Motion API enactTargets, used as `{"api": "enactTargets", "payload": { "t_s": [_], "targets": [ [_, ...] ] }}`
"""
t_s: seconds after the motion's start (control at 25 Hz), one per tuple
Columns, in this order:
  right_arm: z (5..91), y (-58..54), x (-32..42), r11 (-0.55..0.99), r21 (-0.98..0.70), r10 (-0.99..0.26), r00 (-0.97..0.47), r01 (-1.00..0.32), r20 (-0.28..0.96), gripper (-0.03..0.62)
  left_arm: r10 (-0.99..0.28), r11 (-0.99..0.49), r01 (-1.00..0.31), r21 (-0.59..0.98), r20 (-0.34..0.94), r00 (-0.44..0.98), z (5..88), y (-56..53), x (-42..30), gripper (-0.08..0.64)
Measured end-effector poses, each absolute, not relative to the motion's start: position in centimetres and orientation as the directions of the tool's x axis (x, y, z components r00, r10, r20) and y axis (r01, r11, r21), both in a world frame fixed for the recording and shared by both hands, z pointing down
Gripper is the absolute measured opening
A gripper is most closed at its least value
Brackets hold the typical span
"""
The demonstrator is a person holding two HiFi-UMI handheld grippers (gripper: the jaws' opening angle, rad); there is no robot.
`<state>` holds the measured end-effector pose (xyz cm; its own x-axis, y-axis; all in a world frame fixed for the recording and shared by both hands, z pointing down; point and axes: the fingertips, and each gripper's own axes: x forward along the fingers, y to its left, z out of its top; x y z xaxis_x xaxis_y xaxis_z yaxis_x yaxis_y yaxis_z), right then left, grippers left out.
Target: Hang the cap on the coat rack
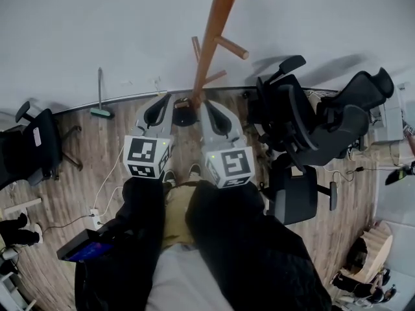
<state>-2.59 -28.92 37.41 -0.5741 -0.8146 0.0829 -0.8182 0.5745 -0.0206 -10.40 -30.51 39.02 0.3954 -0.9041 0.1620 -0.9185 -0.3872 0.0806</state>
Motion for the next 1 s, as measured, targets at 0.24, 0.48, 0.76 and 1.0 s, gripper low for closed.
{"api": "enactTargets", "payload": {
  "t_s": [0.24,0.48,0.76,1.0],
  "targets": [
    [34.8,-29.6,-2.0,0.551,-0.005,-0.834,-0.551,-0.834,0.016,-0.006,-0.901,-0.419,-0.907,0.048,0.099,0.422,35.7,-31.1,-9.1,-0.002],
    [33.5,-29.6,-1.3,0.523,0.007,-0.852,-0.523,-0.852,-0.019,-0.006,-0.890,-0.451,-0.892,0.013,0.065,0.451,33.9,-30.7,-7.8,-0.002],
    [32.8,-29.6,-1.1,0.507,0.017,-0.861,-0.508,-0.862,-0.029,-0.006,-0.887,-0.460,-0.888,-0.011,0.057,0.459,33.4,-30.5,-7.3,-0.002],
    [32.7,-29.6,-0.9,0.507,0.011,-0.862,-0.507,-0.862,-0.028,-0.008,-0.882,-0.469,-0.883,-0.019,0.062,0.467,33.7,-30.5,-6.7,0.000]
  ]
}}
